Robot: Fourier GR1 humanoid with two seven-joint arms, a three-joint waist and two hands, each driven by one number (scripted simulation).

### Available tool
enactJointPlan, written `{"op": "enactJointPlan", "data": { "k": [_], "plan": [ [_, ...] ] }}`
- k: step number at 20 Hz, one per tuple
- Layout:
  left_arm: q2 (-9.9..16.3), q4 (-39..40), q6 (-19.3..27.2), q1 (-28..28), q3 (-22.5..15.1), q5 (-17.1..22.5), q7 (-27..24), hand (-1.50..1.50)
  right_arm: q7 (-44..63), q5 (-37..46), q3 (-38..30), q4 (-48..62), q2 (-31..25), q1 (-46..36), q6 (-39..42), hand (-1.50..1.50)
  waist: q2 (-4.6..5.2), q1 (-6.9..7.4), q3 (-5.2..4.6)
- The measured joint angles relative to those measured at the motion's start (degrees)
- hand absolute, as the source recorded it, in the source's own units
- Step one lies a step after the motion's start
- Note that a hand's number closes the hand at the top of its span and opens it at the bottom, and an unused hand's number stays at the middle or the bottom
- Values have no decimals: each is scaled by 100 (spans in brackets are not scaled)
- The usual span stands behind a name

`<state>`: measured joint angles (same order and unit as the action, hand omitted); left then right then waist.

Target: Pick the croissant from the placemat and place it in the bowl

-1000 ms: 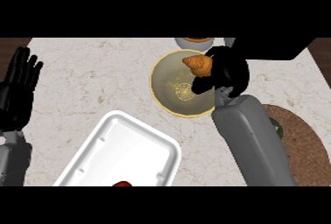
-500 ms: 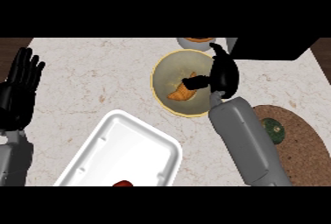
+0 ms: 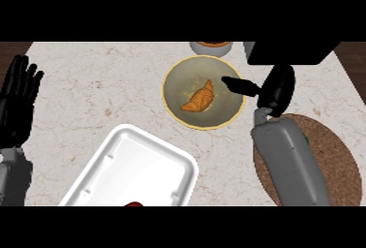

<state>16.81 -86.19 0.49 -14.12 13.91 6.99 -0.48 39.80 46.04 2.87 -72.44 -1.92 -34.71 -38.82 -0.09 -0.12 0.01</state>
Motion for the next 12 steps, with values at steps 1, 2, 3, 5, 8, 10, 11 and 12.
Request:
{"op": "enactJointPlan", "data": {
  "k": [1, 2, 3, 5, 8, 10, 11, 12],
  "plan": [
    [-3, -34, -14, 55, 19, 19, -22, 0, 16, -23, -85, -190, -86, 105, -10, -150, -4, -11, 0],
    [46, -4, -80, 97, 79, 70, -54, 0, 18, -63, -124, -443, -126, 297, -23, -150, -10, -28, -1],
    [27, -13, -57, 107, 70, 52, -55, 0, -5, -159, -188, -681, -200, 472, -18, -150, -11, -39, -1],
    [41, 10, -37, 42, 76, 48, 15, 0, -87, -414, -310, -1206, -379, 919, 54, -150, -15, -73, 0],
    [59, -131, 0, 18, 77, 55, 167, 0, -409, -956, -513, -1927, -640, 1616, 171, -150, -16, -78, 1],
    [60, -183, -37, 111, 101, 82, 140, 0, -666, -1348, -632, -2457, -766, 2185, 256, -150, -18, -85, 3],
    [43, -223, -22, 155, 93, 65, 137, 0, -811, -1561, -713, -2710, -828, 2473, 298, -150, -20, -90, 3],
    [58, -176, -47, 125, 112, 86, 136, 0, -972, -1726, -775, -2872, -841, 2706, 308, -150, -16, -83, 2]
  ]
}}
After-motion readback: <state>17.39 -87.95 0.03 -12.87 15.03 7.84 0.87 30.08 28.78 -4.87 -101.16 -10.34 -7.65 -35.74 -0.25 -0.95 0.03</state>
